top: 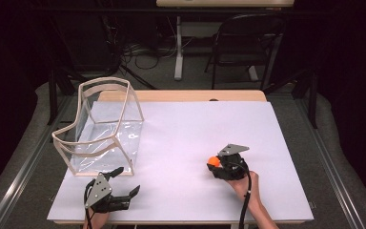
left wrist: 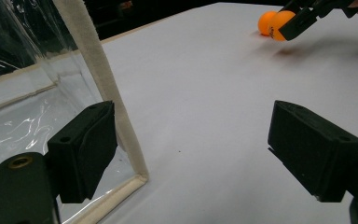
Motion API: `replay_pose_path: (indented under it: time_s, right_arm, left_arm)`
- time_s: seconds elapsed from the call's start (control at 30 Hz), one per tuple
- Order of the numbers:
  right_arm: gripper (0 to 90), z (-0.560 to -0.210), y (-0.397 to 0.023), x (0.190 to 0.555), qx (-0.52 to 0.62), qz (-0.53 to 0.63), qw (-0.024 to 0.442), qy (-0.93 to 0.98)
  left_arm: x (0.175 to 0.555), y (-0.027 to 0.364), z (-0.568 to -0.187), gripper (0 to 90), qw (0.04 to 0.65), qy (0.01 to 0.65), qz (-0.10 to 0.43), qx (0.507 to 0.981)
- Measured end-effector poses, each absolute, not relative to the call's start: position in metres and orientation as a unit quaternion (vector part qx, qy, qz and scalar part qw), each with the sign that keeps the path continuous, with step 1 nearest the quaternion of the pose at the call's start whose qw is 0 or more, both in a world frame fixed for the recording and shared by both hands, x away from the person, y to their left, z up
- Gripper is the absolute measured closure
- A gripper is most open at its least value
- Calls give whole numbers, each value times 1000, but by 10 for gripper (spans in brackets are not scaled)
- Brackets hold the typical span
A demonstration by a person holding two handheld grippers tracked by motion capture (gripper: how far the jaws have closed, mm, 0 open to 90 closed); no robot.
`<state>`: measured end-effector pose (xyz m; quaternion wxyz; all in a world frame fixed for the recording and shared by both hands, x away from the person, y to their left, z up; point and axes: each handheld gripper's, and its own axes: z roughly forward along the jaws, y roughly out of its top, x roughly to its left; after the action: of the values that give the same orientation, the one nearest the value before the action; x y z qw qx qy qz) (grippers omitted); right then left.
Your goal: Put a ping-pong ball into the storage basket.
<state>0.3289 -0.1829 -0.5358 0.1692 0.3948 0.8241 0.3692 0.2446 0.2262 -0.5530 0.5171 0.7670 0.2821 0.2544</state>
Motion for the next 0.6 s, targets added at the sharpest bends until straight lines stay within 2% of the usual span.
replay_pose_path:
  time_s: [0.6]
  right_arm:
    - [506,-520,-183,325,385,375,177,825]
  left_arm:
    - [245,226,-553,157,517,283,254,767]
